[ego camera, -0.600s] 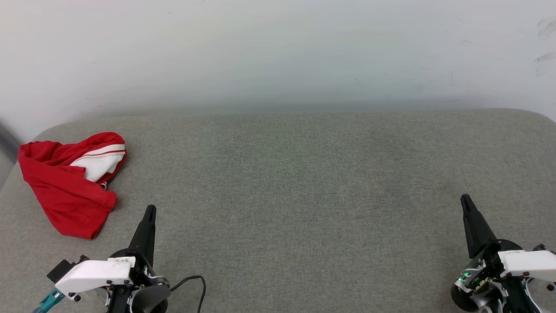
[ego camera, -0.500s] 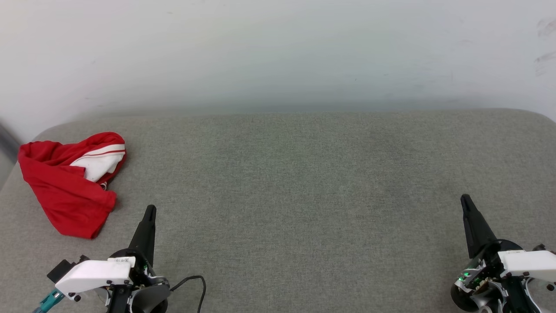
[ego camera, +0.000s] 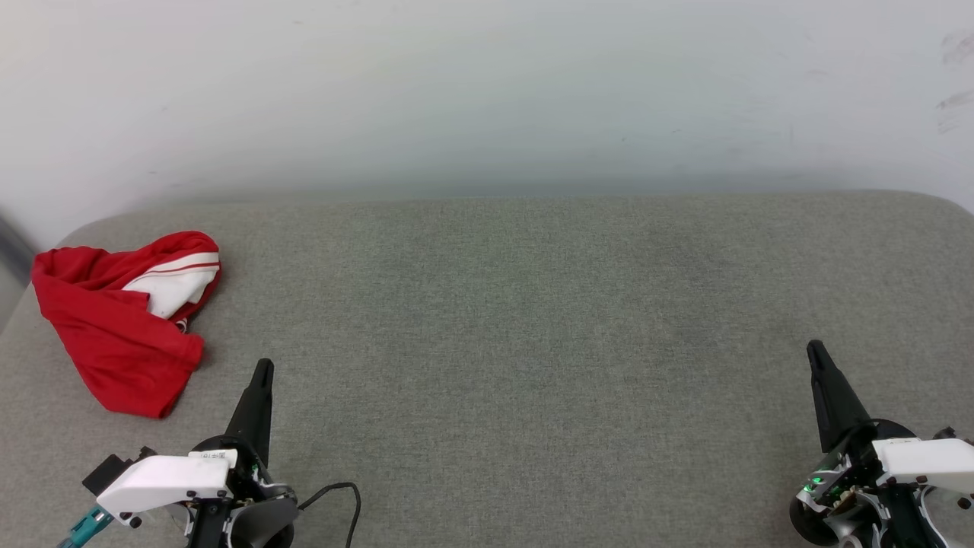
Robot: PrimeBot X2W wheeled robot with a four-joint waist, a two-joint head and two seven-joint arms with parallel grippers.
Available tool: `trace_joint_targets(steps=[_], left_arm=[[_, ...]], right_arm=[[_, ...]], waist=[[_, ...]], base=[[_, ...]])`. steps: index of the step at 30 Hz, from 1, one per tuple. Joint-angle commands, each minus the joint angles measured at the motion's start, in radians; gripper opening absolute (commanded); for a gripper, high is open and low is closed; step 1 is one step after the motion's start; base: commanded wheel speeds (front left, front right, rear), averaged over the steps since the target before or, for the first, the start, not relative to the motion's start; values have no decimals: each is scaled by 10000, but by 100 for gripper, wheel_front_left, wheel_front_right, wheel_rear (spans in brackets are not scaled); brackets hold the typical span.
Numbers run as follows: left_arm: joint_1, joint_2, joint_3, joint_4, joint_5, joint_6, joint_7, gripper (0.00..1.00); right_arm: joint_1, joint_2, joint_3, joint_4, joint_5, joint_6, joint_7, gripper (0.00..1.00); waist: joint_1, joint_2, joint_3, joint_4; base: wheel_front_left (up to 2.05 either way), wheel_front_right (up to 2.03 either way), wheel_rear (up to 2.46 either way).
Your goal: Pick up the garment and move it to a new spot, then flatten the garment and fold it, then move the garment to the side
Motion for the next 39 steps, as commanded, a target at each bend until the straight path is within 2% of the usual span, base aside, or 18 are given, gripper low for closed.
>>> trace_joint_targets(steps=[1, 17, 18, 31, 39], left_arm=[[-82, -13, 24, 4, 17, -35, 15, 0], [-82, -13, 23, 4, 16, -35, 14, 0], [14, 0, -6, 30, 1, 2, -4, 100], [426, -20, -177, -27, 421, 6, -540, 100], [604, -18, -67, -252, 1051, 2, -907, 100]], right_arm=[[-119, 32, 2, 7, -46, -3, 9, 0], [-119, 32, 3, 7, -45, -3, 9, 0], [18, -2, 1, 23, 1, 0, -4, 100], [475, 9, 342, -155, -304, 0, -540, 100], [622, 9, 202, -331, -1193, 0, -910, 100]], waist=[[0, 0, 0, 0], [0, 0, 0, 0], [0, 0, 0, 0], [0, 0, -20, -18], [0, 0, -49, -35]], base=[[0, 0, 0], [0, 0, 0], [0, 0, 0], [0, 0, 0], [0, 0, 0]])
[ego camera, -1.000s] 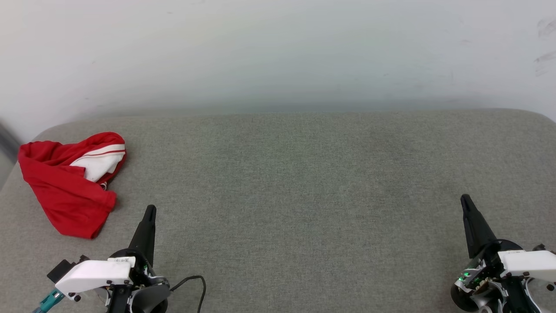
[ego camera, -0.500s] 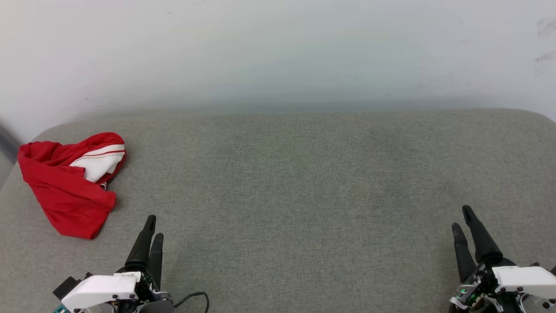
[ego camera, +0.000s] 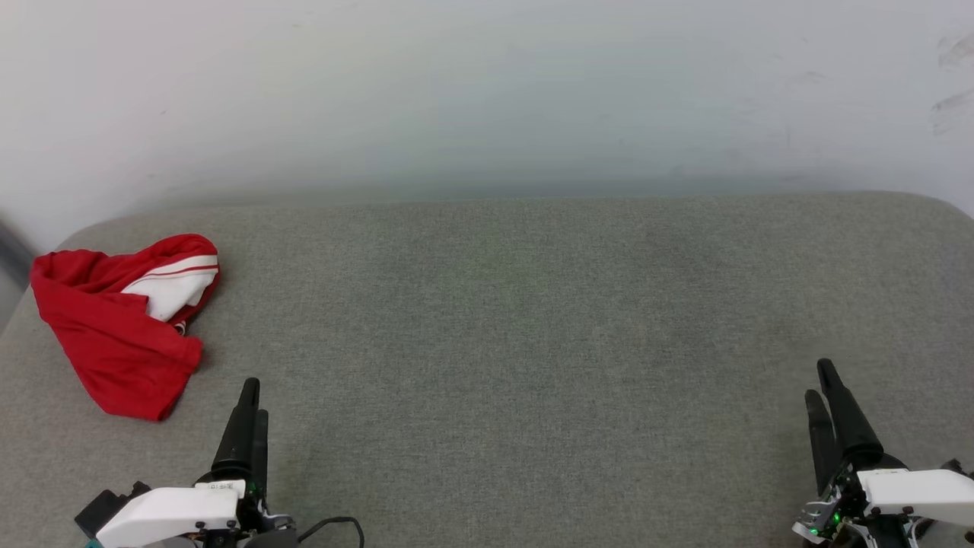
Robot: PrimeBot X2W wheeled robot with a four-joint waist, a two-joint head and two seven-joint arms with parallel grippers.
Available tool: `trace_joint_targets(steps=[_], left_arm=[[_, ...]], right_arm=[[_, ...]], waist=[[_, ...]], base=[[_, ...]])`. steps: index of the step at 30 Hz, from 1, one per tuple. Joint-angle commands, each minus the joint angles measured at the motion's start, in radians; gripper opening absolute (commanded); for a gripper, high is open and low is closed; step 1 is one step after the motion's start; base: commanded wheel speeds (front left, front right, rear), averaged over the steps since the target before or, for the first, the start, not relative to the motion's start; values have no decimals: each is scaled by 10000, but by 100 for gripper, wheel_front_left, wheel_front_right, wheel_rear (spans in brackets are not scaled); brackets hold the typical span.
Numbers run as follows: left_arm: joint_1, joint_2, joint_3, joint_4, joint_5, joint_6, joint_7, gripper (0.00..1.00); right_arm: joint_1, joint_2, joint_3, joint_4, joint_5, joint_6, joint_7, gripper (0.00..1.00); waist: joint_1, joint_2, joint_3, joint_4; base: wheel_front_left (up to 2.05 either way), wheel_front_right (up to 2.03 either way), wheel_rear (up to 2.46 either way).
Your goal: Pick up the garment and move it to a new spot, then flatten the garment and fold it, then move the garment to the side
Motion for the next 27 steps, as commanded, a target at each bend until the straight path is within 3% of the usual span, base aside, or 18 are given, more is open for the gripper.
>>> trace_joint_targets(steps=[1, 10, 18, 27], left_arm=[[6, 21, 65, -258, 216, -11, -121, 100], [67, 23, 886, -332, 1169, -15, -491, 100], [18, 26, 1346, -967, 2825, 56, -756, 100], [254, 28, 530, -2518, 5504, 846, -1076, 100]], right_arm=[[-27, -14, -128, -192, -502, 2, -142, 100], [30, -13, -131, -486, -2454, 2, -512, 100], [10, -14, -102, -1187, -4826, 1, -780, 100], [-20, -14, 144, -2343, -7861, 1, -1093, 100]], waist=[[0, -1, -8, -4], [0, -1, -35, -35], [0, -1, -12, -67], [0, -1, 46, -90]], base=[[0, 0, 0], [0, 0, 0], [0, 0, 0], [0, 0, 0]])
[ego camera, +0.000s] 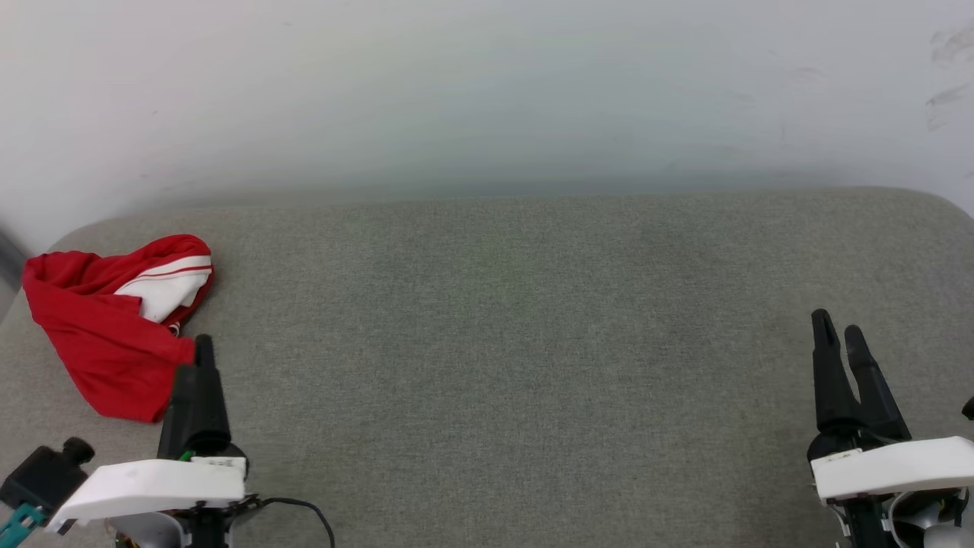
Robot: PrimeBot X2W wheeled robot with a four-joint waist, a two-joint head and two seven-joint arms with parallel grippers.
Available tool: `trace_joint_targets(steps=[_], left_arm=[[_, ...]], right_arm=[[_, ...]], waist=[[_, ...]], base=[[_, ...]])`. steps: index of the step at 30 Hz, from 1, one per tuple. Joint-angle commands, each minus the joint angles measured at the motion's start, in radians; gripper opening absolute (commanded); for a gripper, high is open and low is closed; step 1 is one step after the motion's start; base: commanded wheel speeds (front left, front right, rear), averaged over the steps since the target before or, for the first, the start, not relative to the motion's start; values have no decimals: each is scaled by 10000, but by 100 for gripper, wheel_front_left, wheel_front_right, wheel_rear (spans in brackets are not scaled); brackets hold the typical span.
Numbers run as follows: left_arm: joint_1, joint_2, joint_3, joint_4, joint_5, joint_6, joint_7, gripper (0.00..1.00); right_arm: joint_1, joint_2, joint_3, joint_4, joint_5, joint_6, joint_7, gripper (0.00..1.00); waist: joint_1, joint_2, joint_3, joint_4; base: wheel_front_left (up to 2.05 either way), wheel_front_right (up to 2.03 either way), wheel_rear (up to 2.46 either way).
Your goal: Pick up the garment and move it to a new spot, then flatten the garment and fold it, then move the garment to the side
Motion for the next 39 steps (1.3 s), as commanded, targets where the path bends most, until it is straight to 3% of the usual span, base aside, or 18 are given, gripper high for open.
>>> trace_joint_targets(steps=[1, 7, 14, 22, 34, 39], left_arm=[[18, 30, -172, -366, 431, 28, -98, 100], [172, 32, -877, -922, 2005, 458, -288, 100], [256, 33, -1629, -1294, 3737, 644, -506, 100], [423, 329, -2408, -1429, 4953, 874, -723, 100], [419, 1105, -3816, -1207, 6374, 2325, -1039, 100], [440, 1309, -4179, -1029, 6716, 2649, -1160, 100]], right_arm=[[-109, -19, 94, -309, -459, 1, -91, 100], [31, -19, 284, -705, -1727, 1, -291, 100], [172, -18, 344, -987, -2906, 1, -498, 100], [367, -18, 381, -941, -4067, 1, -726, 100], [474, -16, 559, -1000, -5557, 1, -1026, 100], [500, -16, 578, -1090, -5995, 1, -1152, 100]], waist=[[0, -1, 7, -2], [0, -1, 25, -27], [0, -1, 23, -40], [0, -1, 14, -72], [0, -1, -2, -137], [0, -1, 3, -153]], base=[[0, 0, 0], [0, 0, 0], [0, 0, 0], [0, 0, 0], [0, 0, 0], [0, 0, 0]])
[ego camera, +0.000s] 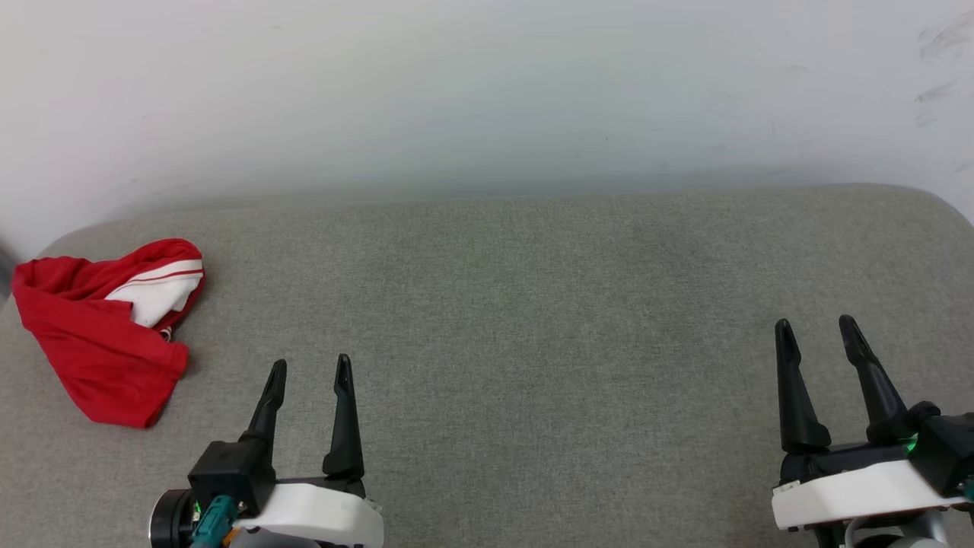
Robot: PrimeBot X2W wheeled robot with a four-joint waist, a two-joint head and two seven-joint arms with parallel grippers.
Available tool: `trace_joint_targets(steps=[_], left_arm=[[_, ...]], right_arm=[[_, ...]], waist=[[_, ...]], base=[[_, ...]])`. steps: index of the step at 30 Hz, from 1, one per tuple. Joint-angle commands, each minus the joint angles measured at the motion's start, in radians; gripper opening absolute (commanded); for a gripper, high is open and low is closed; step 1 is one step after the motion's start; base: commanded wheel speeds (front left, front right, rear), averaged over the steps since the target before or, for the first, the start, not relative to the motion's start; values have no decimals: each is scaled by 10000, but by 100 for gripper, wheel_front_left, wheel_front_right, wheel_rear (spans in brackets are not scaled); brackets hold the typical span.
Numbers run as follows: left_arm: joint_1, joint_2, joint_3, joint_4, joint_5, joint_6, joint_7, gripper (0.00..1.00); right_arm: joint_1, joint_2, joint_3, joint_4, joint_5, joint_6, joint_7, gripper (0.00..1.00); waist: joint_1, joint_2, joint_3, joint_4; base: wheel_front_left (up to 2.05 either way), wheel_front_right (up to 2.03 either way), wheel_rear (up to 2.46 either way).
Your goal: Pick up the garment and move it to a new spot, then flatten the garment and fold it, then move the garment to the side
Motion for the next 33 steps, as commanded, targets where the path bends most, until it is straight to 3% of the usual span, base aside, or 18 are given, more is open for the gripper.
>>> trace_joint_targets(steps=[1, 6, 10, 14, 21, 27, 33], left_arm=[[-79, 81, -105, -33, 263, 124, -103, 100], [-96, 210, -407, -51, 627, 276, -225, 100], [89, -4, -262, -65, 376, 101, -311, 100], [310, -482, 385, -58, 20, -746, -396, 100], [646, -1024, 1325, 280, 539, -2160, -525, 100], [842, -1188, 1561, 778, 1217, -2677, -650, 100], [814, -1221, 1517, 1043, 1814, -2753, -741, 100]], right_arm=[[29, -14, 43, -163, -386, 1, -100, 100], [143, -14, 47, 8, -568, 0, -215, 100], [129, -14, 56, 27, -750, 1, -302, 100], [253, -13, 70, 156, -559, 0, -375, 100], [393, -12, 195, 465, -354, -1, -539, 100], [438, -11, 232, 634, -728, -1, -653, 100], [501, -9, 187, 733, -1036, -1, -740, 100]], waist=[[0, -1, 8, 0], [0, -1, 3, -14], [0, -1, -2, -29], [0, -1, -25, -41], [0, -1, -54, -67], [0, -1, -82, -76], [0, -1, -112, -72]], base=[[0, 0, 0], [0, 0, 0], [0, 0, 0], [0, 0, 0], [0, 0, 0], [0, 0, 0], [0, 0, 0]])
